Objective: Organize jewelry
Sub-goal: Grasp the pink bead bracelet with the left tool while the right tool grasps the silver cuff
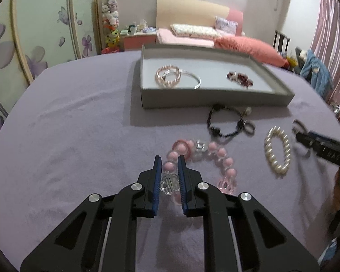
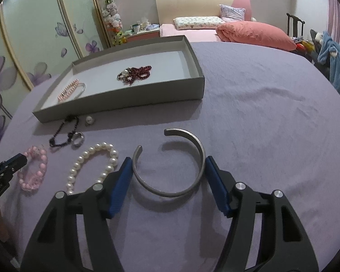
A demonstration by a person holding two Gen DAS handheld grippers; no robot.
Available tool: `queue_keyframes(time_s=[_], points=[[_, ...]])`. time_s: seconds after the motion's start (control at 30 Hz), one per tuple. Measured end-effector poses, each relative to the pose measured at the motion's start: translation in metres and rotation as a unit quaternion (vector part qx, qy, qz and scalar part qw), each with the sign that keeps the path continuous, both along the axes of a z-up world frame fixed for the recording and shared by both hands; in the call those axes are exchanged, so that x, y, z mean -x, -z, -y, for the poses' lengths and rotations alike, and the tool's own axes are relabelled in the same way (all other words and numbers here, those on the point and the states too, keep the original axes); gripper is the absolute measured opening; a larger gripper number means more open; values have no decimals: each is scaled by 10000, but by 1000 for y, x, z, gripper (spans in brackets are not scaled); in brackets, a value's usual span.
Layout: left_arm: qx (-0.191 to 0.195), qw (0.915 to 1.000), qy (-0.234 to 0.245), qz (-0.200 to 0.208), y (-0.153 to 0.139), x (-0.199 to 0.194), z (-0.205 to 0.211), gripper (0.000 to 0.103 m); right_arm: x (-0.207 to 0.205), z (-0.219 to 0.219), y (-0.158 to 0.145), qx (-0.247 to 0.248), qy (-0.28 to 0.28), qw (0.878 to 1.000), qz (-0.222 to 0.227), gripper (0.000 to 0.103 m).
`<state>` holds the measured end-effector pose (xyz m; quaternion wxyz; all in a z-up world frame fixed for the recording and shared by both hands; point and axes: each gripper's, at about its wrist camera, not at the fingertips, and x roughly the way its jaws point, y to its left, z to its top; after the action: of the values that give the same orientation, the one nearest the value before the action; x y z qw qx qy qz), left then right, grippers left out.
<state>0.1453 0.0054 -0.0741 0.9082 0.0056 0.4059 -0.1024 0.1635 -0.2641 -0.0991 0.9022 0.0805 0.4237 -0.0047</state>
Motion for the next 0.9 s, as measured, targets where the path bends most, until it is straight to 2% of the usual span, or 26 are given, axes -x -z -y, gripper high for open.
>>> queue_keyframes(time_s=[0.13, 0.43, 0.63, 0.9], points=[[363, 9990, -26, 248, -14, 7, -5, 15, 6, -4, -6, -200, -50, 9997, 138, 63], [783, 9947, -36, 671, -34, 16, -2, 15, 16, -20, -22, -431, -192, 9977, 491, 63], [829, 9919, -13, 959, -42, 22, 5, 15, 21, -32, -31, -455, -286, 9960, 720, 63], [825, 9902, 3, 1124, -44, 25, 9, 15, 28, -46, -42, -414, -323, 9923, 1119, 63]])
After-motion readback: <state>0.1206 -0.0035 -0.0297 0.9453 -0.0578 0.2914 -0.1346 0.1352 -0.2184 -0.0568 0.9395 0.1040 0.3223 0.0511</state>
